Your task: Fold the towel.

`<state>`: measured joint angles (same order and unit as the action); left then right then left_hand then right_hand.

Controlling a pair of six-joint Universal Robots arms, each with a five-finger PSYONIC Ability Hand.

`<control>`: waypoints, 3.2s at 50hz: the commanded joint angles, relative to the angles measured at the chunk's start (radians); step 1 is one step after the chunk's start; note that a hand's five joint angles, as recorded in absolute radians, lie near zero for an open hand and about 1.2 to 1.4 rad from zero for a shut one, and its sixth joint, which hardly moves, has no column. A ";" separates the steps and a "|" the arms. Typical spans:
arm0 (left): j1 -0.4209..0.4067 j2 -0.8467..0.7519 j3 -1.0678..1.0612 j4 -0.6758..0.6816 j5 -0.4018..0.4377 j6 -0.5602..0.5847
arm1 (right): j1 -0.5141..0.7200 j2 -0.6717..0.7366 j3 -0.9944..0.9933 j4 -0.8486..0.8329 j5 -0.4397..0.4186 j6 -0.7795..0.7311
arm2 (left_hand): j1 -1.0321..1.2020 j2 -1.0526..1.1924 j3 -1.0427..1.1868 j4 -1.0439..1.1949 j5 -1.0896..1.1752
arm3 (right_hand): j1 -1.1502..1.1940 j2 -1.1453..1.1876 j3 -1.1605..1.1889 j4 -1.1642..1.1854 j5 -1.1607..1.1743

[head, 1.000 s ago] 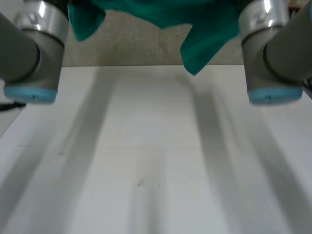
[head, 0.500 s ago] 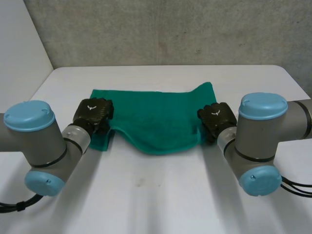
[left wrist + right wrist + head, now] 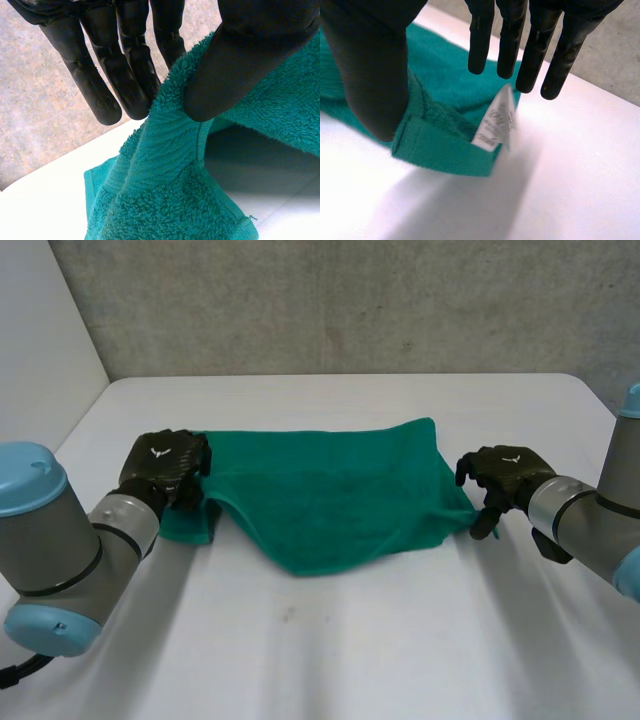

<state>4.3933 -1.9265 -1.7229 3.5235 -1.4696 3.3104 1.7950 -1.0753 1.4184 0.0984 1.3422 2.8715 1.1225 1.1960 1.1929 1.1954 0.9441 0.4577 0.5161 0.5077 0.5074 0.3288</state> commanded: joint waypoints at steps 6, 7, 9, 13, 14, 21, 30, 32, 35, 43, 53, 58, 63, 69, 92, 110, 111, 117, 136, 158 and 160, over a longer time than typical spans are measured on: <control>-0.009 -0.005 -0.009 0.000 0.000 -0.002 | 0.004 0.078 -0.035 -0.036 0.020 -0.143 | 0.274 0.200 0.203 0.201 0.278 | 0.100 0.042 0.050 0.050 0.054; -0.011 -0.005 -0.009 0.000 0.000 -0.002 | 0.004 0.083 -0.039 -0.034 0.034 -0.139 | 0.274 0.200 0.203 0.201 0.278 | 0.088 0.030 0.038 0.039 0.043; -0.011 -0.005 -0.009 0.000 0.000 -0.002 | 0.004 0.086 -0.039 -0.032 0.040 -0.138 | 0.274 0.200 0.203 0.201 0.278 | 0.085 0.027 0.035 0.036 0.040; -0.009 -0.005 -0.009 0.000 -0.002 -0.002 | 0.011 0.083 -0.007 -0.037 0.061 -0.120 | 0.274 0.200 0.203 0.201 0.278 | 0.079 0.021 0.029 0.030 0.034; -0.009 -0.005 -0.009 0.000 -0.002 -0.002 | 0.011 0.081 -0.001 -0.039 0.061 -0.115 | 0.274 0.200 0.203 0.201 0.278 | 0.088 0.030 0.038 0.038 0.043; -0.005 -0.020 -0.007 0.000 -0.002 0.000 | 0.037 0.094 0.033 -0.077 0.063 -0.104 | 0.274 0.200 0.203 0.201 0.278 | 0.552 0.494 0.502 0.502 0.506; -0.015 -0.036 -0.027 -0.095 -0.006 -0.006 | 0.024 0.100 0.056 -0.114 0.074 -0.107 | -0.426 -0.500 -0.497 -0.499 -0.423 | 0.939 0.880 0.889 0.889 0.893; -0.017 -0.032 -0.029 -0.127 -0.008 -0.009 | 0.024 0.058 0.066 -0.118 0.081 -0.106 | -0.512 -0.586 -0.583 -0.585 -0.509 | 0.939 0.880 0.889 0.889 0.893; -0.038 -0.026 -0.032 -0.190 -0.014 -0.018 | 0.026 -0.001 0.091 -0.126 0.088 -0.103 | -0.653 -0.727 -0.724 -0.726 -0.649 | 0.939 0.880 0.889 0.889 0.893; -0.075 -0.005 -0.046 -0.206 -0.021 -0.097 | 0.021 -0.103 0.112 -0.138 0.095 -0.089 | -0.815 -0.889 -0.885 -0.888 -0.811 | 0.939 0.880 0.889 0.889 0.893; -0.064 -0.036 -0.063 -0.140 -0.244 -0.147 | -0.046 -0.186 0.076 -0.135 0.117 -0.061 | -0.847 -0.921 -0.918 -0.920 -0.844 | 0.939 0.880 0.889 0.889 0.893; -0.051 -0.032 -0.063 -0.141 -0.265 -0.153 | -0.098 -0.195 0.048 -0.131 0.137 -0.077 | -0.839 -0.912 -0.909 -0.911 -0.835 | 0.939 0.880 0.889 0.889 0.893; -0.048 -0.010 -0.089 -0.150 -0.267 -0.153 | -0.131 -0.187 0.048 -0.123 0.137 -0.090 | -0.824 -0.897 -0.894 -0.897 -0.820 | 0.939 0.880 0.889 0.889 0.893; -0.060 0.029 -0.121 -0.176 -0.247 -0.153 | -0.137 -0.181 0.086 -0.111 0.137 -0.093 | -0.809 -0.883 -0.880 -0.882 -0.805 | 0.939 0.880 0.889 0.889 0.893; -0.092 -0.101 -0.029 -0.182 -0.218 -0.152 | -0.129 -0.149 0.117 -0.120 0.126 -0.093 | -0.363 -0.436 -0.433 -0.436 -0.359 | 0.939 0.880 0.889 0.889 0.893; -0.094 -0.322 0.292 -0.193 -0.156 -0.147 | -0.128 -0.135 0.123 -0.128 0.127 -0.095 | -0.351 -0.425 -0.422 -0.424 -0.347 | 0.939 0.880 0.889 0.889 0.893; -0.094 -0.344 0.322 -0.195 -0.156 -0.147 | -0.128 -0.134 0.123 -0.128 0.127 -0.095 | -0.345 -0.419 -0.416 -0.418 -0.342 | 0.939 0.880 0.889 0.889 0.893; -0.098 -0.414 0.407 -0.212 -0.156 -0.146 | -0.128 -0.121 0.123 -0.128 0.127 -0.095 | -0.301 -0.375 -0.372 -0.374 -0.298 | 0.939 0.880 0.889 0.889 0.893; -0.089 -0.052 0.213 -0.221 -0.161 -0.153 | -0.126 -0.132 0.096 -0.102 0.124 -0.142 | 0.274 0.200 0.203 0.201 0.278 | 0.939 0.880 0.889 0.889 0.893; 0.374 0.458 -0.297 -0.507 0.225 -0.103 | -0.138 -0.439 0.416 0.329 0.132 -0.799 | 0.274 0.200 0.203 0.201 0.278 | 0.939 0.880 0.889 0.889 0.893; 0.412 0.460 -0.302 -0.551 0.267 -0.071 | -0.138 -0.442 0.418 0.326 0.129 -0.810 | 0.274 0.200 0.203 0.201 0.278 | 0.939 0.880 0.889 0.889 0.893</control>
<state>4.6947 -1.4842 -1.9936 3.1049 -1.3330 3.1844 1.6615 -1.4528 1.7522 0.3855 1.4788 2.1799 1.1248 1.1939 1.1858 1.1878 0.9478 0.9654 1.1746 1.1777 1.1894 0.9803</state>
